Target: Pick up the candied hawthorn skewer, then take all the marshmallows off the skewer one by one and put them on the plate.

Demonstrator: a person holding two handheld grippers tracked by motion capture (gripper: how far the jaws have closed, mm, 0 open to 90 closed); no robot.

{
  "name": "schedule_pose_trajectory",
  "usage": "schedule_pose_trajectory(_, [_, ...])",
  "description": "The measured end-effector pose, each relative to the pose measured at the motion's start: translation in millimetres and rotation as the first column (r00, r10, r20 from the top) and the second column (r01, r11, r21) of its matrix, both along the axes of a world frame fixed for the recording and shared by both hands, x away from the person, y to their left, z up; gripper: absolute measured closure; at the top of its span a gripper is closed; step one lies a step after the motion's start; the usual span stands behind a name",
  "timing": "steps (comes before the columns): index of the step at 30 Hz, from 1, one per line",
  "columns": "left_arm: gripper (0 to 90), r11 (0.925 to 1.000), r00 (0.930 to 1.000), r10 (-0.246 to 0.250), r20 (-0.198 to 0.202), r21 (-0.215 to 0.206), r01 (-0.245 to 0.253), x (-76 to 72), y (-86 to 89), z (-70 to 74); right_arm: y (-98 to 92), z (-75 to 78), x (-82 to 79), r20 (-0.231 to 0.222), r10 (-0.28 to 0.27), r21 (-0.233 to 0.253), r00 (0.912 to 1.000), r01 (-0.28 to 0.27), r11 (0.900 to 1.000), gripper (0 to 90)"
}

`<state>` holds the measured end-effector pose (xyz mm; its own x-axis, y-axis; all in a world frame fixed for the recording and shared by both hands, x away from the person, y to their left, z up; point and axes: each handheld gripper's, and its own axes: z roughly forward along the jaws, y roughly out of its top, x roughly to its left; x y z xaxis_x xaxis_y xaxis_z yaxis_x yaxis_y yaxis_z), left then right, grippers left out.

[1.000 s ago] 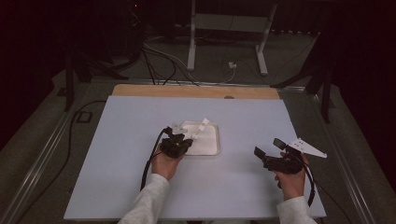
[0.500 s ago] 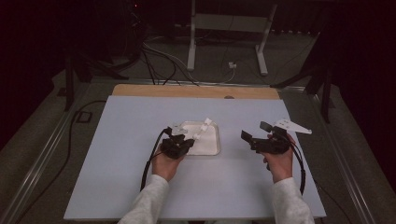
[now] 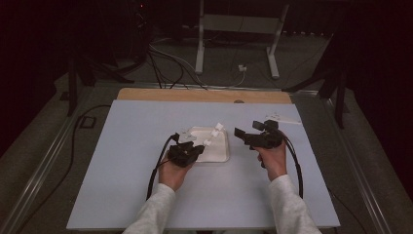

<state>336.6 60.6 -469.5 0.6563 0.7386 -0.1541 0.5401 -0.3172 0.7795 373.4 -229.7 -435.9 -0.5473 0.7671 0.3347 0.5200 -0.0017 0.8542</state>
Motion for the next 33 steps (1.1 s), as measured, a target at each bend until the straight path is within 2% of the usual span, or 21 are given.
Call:
schedule_pose_trajectory(4, [90.0,1.0000,1.0000,0.001,0.007,-0.007,-0.001,-0.8,0.4,1.0,11.7,8.2,2.7,0.018,0.015,-0.014,0.9997,-0.014,1.000,0.0])
schedule_pose_trajectory(10, [90.0,0.9997,0.9998,-0.007,0.016,-0.023,0.007,-1.4,3.1,2.7,29.3,8.5,14.2,-0.011,0.043,-0.028,0.9990,-0.043,0.999,0.0])
schedule_pose_trajectory(13, [90.0,0.9993,0.9995,-0.017,0.027,-0.034,0.018,-3.7,3.9,4.7,37.2,5.0,19.5,-0.041,0.057,-0.017,0.9975,-0.058,0.998,0.0])
schedule_pose_trajectory(18, [90.0,0.9990,0.9993,-0.016,0.034,-0.041,0.018,-6.1,5.5,5.8,39.7,1.9,21.5,-0.052,0.063,0.002,0.9966,-0.063,0.998,1.2])
schedule_pose_trajectory(23, [90.0,0.9980,0.9991,-0.013,0.041,-0.061,0.015,-10.0,7.7,3.9,44.2,-3.3,22.1,-0.083,0.080,0.013,0.9933,-0.080,0.997,4.9])
schedule_pose_trajectory(28, [90.0,0.9962,0.9985,-0.012,0.053,-0.085,0.017,-14.2,11.8,3.5,44.8,-6.8,24.1,-0.115,0.092,0.050,0.9891,-0.087,0.995,8.2])
schedule_pose_trajectory(32, [90.0,0.9958,0.9977,-0.013,0.066,-0.089,0.019,-18.6,13.3,3.0,46.9,-8.5,23.8,-0.122,0.098,0.051,0.9876,-0.093,0.994,14.3])
schedule_pose_trajectory(33, [90.0,0.9959,0.9974,-0.014,0.071,-0.089,0.020,-19.2,13.8,2.8,48.7,-9.6,23.6,-0.127,0.105,0.054,0.9863,-0.099,0.994,18.1])
